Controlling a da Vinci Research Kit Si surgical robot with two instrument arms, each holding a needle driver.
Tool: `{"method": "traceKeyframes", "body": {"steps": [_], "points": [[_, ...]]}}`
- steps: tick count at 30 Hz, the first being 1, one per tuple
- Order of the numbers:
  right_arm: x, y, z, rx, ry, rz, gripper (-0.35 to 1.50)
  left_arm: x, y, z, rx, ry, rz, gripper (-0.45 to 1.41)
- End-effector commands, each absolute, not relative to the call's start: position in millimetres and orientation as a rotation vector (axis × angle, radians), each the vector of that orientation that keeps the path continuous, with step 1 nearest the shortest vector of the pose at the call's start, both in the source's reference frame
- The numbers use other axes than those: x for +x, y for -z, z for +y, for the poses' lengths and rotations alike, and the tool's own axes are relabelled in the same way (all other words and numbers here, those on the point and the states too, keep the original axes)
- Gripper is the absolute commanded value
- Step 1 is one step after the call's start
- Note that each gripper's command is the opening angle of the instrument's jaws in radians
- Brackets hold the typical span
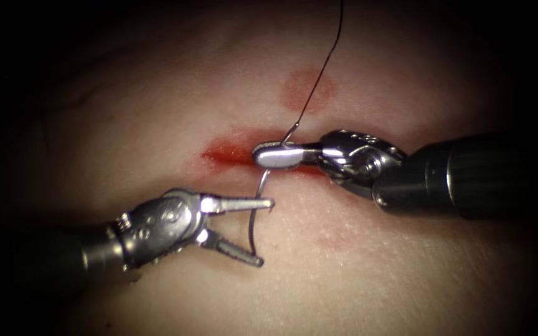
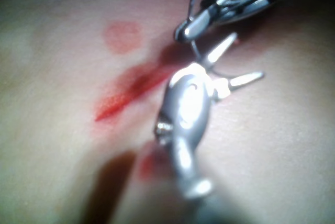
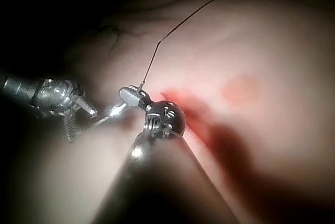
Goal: Wound Closure
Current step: Hand the needle from the left gripper to the right gripper.
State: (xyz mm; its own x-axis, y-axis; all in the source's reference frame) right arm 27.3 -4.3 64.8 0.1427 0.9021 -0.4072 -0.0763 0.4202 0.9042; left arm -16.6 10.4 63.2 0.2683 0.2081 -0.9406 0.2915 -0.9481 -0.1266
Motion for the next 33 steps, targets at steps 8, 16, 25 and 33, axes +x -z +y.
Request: {"method": "traceKeyframes", "body": {"steps": [8, 16, 25, 33], "points": [[26.8, -65.4, -4.1, 0.824, -0.881, 1.164, -0.35, -15.4, -62.8, 10.6, 2.395, 1.877, 0.540, 0.51], [25.8, -65.5, -3.6, 0.782, -0.903, 1.137, -0.35, -14.9, -62.7, 10.6, 2.373, 1.926, 0.596, 0.51], [25.5, -65.7, -3.6, 0.665, -0.908, 1.059, -0.35, -13.7, -63.5, 12.1, 2.252, 2.254, 0.625, 0.42], [25.0, -65.9, -3.5, 0.564, -0.937, 0.967, -0.35, -12.4, -64.1, 13.5, 2.225, 2.391, 0.625, 0.30]]}}
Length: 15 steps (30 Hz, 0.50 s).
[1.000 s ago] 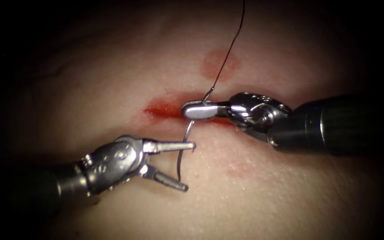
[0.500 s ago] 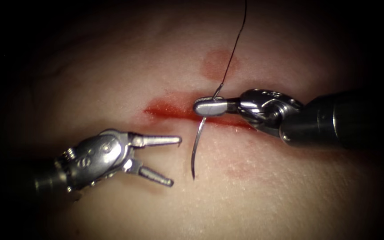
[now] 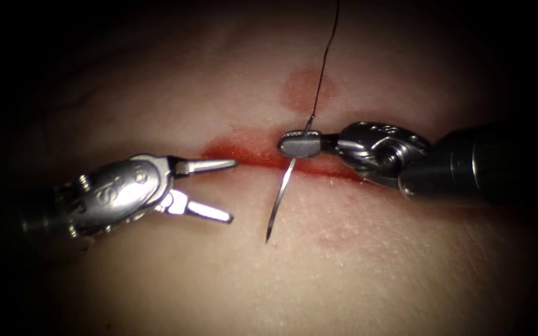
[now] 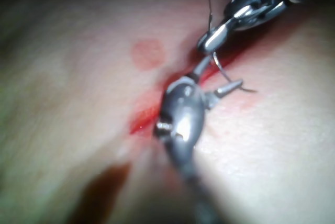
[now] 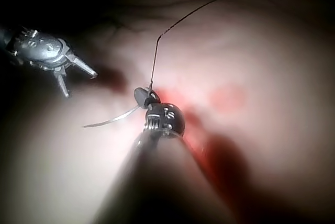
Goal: Wound Closure
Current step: Hand the needle from the left gripper to the right gripper.
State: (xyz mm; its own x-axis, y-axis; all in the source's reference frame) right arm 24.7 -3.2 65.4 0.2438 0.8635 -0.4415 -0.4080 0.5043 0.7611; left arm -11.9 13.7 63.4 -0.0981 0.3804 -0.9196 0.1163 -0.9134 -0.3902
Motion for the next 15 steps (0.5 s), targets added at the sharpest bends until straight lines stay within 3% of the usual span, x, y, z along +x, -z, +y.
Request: {"method": "traceKeyframes", "body": {"steps": [1, 10, 15], "points": [[25.0, -65.9, -3.5, 0.564, -0.937, 0.967, -0.35, -12.4, -64.1, 13.5, -1.979, -2.127, -0.556, 0.30], [23.2, -66.0, -3.7, 0.508, -0.924, 0.940, -0.35, -10.9, -64.6, 14.0, -1.951, -2.138, -0.553, 0.17], [22.2, -66.0, -4.0, 0.460, -0.867, 0.909, -0.35, -8.9, -64.8, 13.6, -1.930, -2.160, -0.544, -0.03]]}}
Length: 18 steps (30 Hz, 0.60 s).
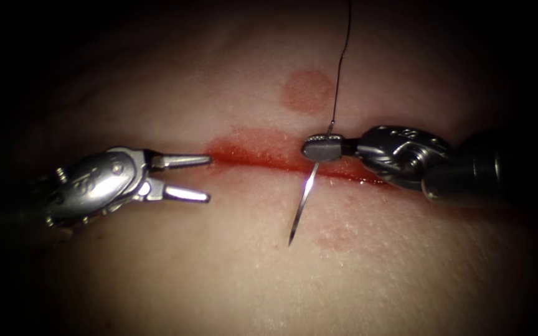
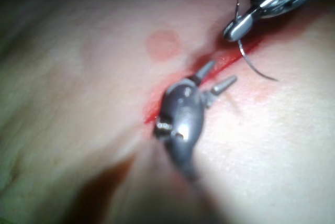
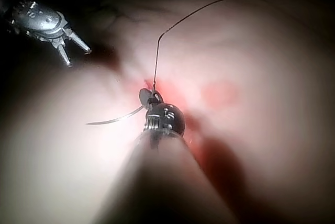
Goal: Wound Closure
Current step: Hand the needle from the left gripper to the right gripper.
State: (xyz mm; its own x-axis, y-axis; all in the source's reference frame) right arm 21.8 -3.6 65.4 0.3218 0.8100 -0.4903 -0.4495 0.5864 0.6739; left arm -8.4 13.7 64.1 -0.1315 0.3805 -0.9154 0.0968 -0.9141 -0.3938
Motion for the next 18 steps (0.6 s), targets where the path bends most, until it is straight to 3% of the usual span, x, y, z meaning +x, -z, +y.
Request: {"method": "traceKeyframes", "body": {"steps": [1, 11, 18], "points": [[22.1, -66.0, -4.0, 0.452, -0.858, 0.902, -0.35, -8.7, -64.8, 13.6, -1.924, -2.162, -0.540, -0.03], [21.2, -66.2, -4.9, 0.435, -0.835, 0.895, -0.35, -8.2, -65.2, 14.0, -1.871, -2.177, -0.503, 0.00], [22.8, -66.3, -3.8, 0.404, -0.796, 0.917, -0.35, -8.3, -65.3, 13.6, -1.872, -2.179, -0.502, 0.00]]}}
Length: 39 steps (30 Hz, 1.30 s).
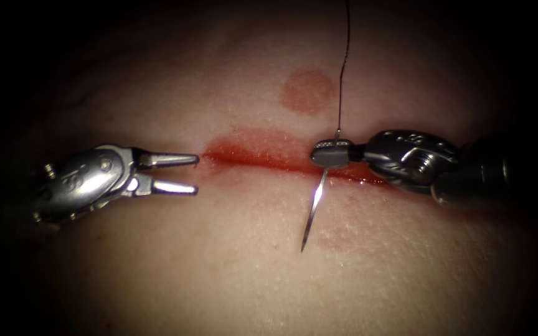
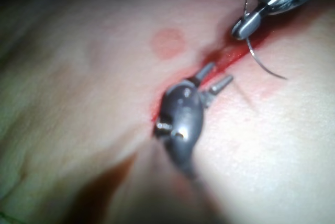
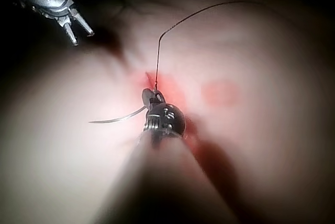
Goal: Wound Closure
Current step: Hand the needle from the left gripper to the right gripper, then use the right gripper to throw the needle through the top of the incision.
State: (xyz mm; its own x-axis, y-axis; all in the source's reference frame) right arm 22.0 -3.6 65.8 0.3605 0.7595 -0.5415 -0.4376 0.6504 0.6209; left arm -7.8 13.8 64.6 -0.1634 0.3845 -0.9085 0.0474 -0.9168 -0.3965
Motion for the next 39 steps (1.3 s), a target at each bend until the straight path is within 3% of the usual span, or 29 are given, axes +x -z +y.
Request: {"method": "traceKeyframes", "body": {"steps": [1, 39], "points": [[23.2, -66.2, -3.3, 0.380, -0.783, 0.936, -0.35, -8.4, -65.3, 13.6, -1.871, -2.180, -0.499, -0.01], [29.5, -68.7, 7.3, -0.027, -0.514, 0.990, -0.35, -10.1, -66.1, 12.5, -1.874, -2.236, -0.460, -0.25]]}}
